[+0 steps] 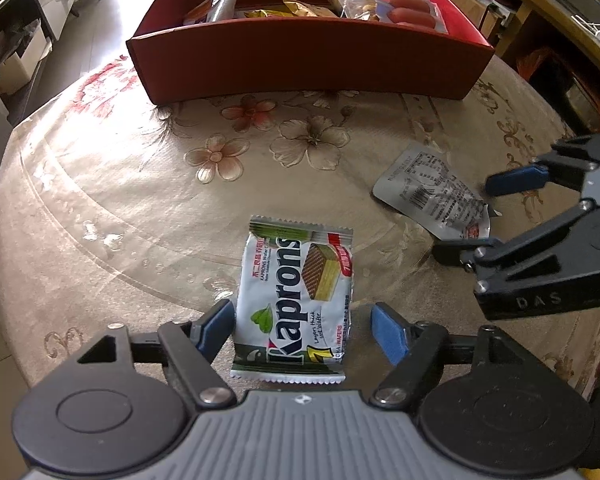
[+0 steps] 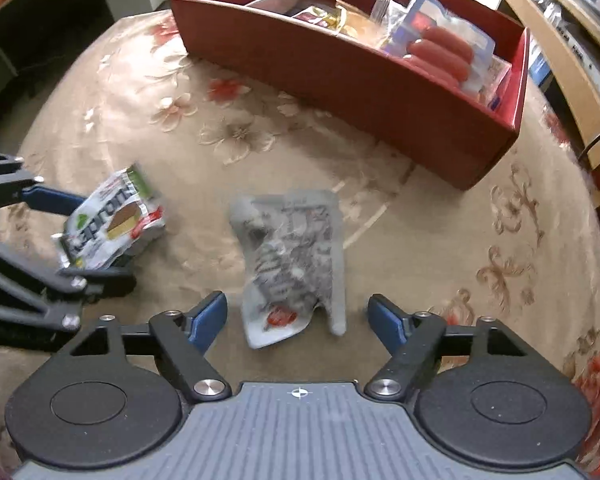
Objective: Organize snacks
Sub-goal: 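Grasp the silver printed sachet with the right gripper, then lift the Kaprons packet and silver sachet and carry them toward the red box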
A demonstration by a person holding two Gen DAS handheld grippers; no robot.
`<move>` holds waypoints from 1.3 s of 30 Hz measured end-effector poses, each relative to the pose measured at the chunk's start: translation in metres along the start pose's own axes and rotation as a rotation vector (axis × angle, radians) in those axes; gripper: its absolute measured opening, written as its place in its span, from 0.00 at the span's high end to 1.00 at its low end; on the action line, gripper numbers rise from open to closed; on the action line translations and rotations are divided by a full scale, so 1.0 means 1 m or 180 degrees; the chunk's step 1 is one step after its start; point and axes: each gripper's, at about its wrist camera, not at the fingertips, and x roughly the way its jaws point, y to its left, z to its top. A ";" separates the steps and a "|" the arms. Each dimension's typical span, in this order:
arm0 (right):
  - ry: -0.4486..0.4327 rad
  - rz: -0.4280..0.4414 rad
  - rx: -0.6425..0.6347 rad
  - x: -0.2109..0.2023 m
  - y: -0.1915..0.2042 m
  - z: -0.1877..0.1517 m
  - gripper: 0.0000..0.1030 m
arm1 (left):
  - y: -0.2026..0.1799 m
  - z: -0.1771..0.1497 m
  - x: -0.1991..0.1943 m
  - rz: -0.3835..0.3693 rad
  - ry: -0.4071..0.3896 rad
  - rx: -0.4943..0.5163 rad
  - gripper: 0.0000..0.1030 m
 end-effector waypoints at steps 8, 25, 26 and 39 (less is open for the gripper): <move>-0.0047 0.0010 0.0045 -0.007 0.003 -0.003 0.39 | -0.005 0.002 0.000 0.0121 -0.0031 0.0045 0.34; -0.0180 0.0042 0.0554 -0.029 -0.002 -0.031 0.40 | -0.004 0.000 0.000 0.0272 -0.0096 -0.0137 0.39; -0.0154 0.0026 0.0551 -0.026 -0.003 -0.032 0.40 | -0.004 0.000 0.000 0.0291 -0.0098 -0.0158 0.34; -0.0081 -0.0087 0.0428 -0.014 0.004 -0.035 0.39 | -0.005 -0.005 -0.004 0.0378 -0.0143 -0.0331 0.39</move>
